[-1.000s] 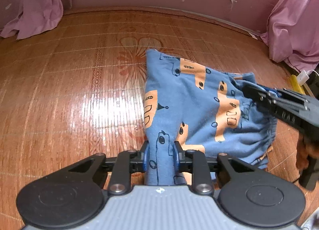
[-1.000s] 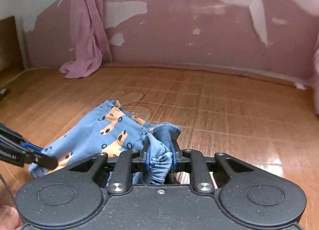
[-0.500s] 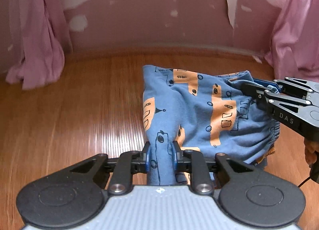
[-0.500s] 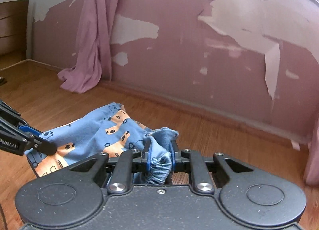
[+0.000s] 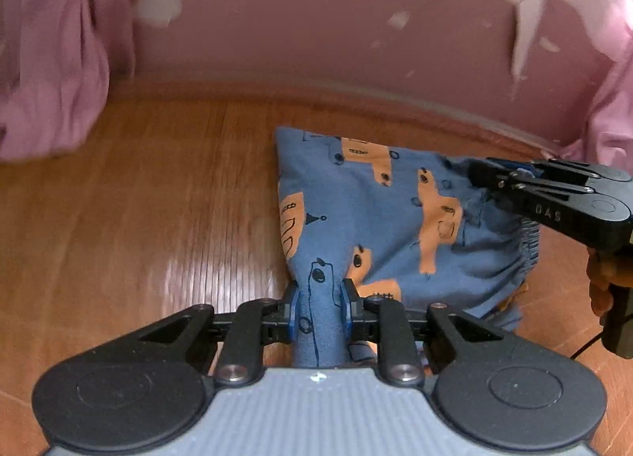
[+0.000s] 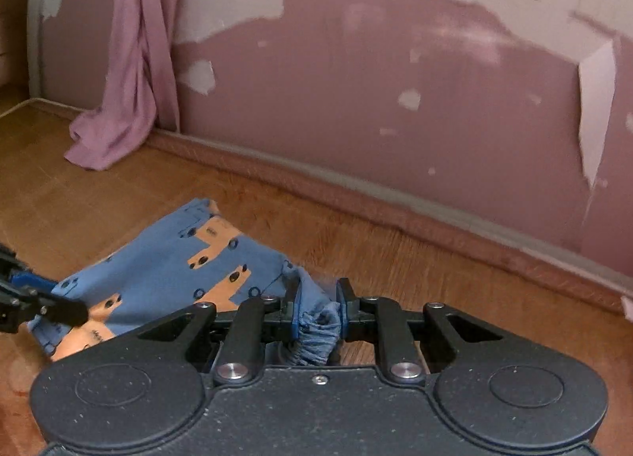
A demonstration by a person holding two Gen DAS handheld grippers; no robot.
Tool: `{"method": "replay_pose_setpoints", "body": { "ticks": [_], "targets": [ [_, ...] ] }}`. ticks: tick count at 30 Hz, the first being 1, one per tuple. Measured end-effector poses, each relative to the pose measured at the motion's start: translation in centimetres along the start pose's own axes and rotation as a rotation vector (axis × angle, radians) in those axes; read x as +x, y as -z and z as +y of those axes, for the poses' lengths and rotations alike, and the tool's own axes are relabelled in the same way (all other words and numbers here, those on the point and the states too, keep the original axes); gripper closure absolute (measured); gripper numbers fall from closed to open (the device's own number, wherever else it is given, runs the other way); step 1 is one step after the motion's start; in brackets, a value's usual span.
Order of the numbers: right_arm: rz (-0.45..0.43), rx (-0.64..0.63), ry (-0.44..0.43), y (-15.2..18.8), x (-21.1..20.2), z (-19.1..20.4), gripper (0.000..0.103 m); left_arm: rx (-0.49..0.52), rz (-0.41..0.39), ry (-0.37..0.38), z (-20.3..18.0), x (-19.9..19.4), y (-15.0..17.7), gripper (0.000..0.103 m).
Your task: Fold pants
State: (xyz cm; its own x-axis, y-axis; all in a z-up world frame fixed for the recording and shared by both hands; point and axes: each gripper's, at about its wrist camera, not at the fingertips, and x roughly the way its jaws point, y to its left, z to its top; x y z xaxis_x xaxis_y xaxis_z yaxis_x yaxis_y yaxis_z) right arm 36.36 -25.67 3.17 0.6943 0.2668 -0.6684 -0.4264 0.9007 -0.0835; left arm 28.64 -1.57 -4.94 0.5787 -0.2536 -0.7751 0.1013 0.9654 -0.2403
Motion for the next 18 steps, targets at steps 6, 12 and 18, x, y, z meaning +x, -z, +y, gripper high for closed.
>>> {"method": "replay_pose_setpoints", "body": {
  "ticks": [6,12,18],
  "targets": [
    [0.004,-0.066,0.032,2.1,0.8,1.0,0.084,0.02,-0.043,0.018,0.4,-0.1,1.3,0.079],
    [0.003,-0.053,0.028,2.3,1.0,0.8,0.081,0.013,-0.029,0.023,0.8,0.1,0.9,0.077],
    [0.017,-0.055,0.033,2.2,1.3,0.7,0.075,0.018,-0.012,0.007,0.5,0.3,0.6,0.072]
  ]
}}
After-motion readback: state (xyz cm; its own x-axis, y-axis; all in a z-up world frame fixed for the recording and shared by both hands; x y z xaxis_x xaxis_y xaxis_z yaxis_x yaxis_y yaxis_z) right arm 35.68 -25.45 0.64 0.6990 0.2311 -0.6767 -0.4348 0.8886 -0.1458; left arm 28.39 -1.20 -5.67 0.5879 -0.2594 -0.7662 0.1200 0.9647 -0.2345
